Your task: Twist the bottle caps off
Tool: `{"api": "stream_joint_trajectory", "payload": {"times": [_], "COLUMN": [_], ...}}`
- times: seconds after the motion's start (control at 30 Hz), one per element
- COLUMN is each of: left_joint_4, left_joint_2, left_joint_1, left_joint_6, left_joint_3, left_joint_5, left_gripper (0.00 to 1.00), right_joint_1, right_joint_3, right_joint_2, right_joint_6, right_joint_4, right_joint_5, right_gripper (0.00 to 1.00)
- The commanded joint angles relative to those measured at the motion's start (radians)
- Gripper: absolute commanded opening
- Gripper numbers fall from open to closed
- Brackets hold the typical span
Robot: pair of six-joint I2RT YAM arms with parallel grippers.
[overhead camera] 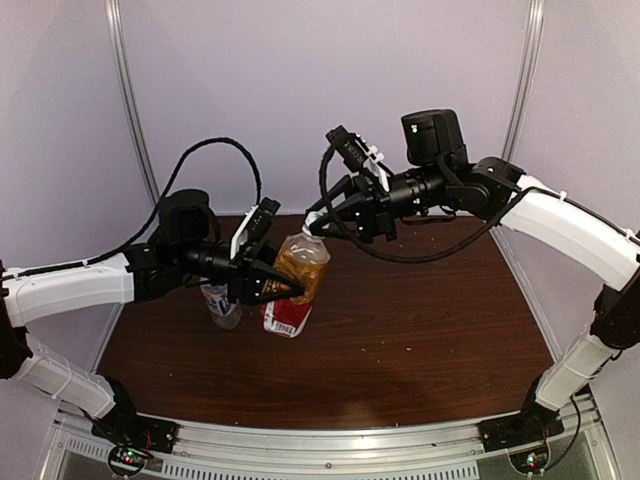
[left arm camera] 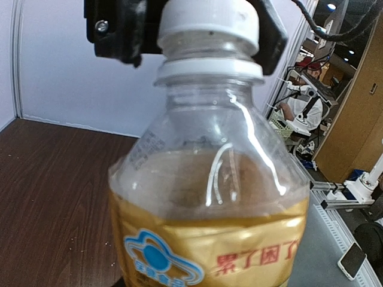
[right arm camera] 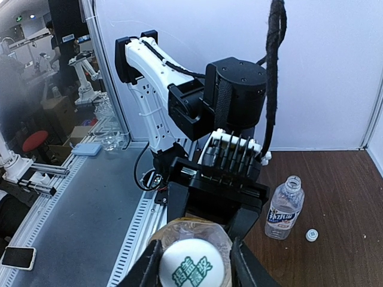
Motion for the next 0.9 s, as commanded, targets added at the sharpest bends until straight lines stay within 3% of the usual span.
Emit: {"api": "stream_joint_trajectory", "payload": {"times": [0.0, 0.4, 0.6, 0.87], "left_joint_4": [0.113, 0.065, 0.017, -0.011], "left_joint_2": [0.007, 0.004, 0.005, 0.008], "left_joint_1": [-0.02, -0.014, -0.014, -0.014], "left_joint_6": [0.011, 0.029, 0.053, 0.06], "left_joint_3": [0.03, 0.034, 0.045, 0.051], "left_joint_5": [0.0, -0.144, -0.27, -0.422], "left_gripper": [0.39, 0.39, 0.39, 0.39], "right_joint_1": [0.002, 0.002, 0.004, 0.015], "right_joint_3": [-0.053, -0.102, -0.085, -0.079], "right_joint_2": [-0.019, -0.086, -0.103, -0.095], "right_joint_6": [0.036, 0.106, 0.236, 0.489], "right_joint_4": [0.034, 0.092, 0.124, 0.159], "right_joint_5": [0.085, 0.121, 0.198, 0.516], "right_gripper": [0.41, 0.69, 0.76, 0.81]}}
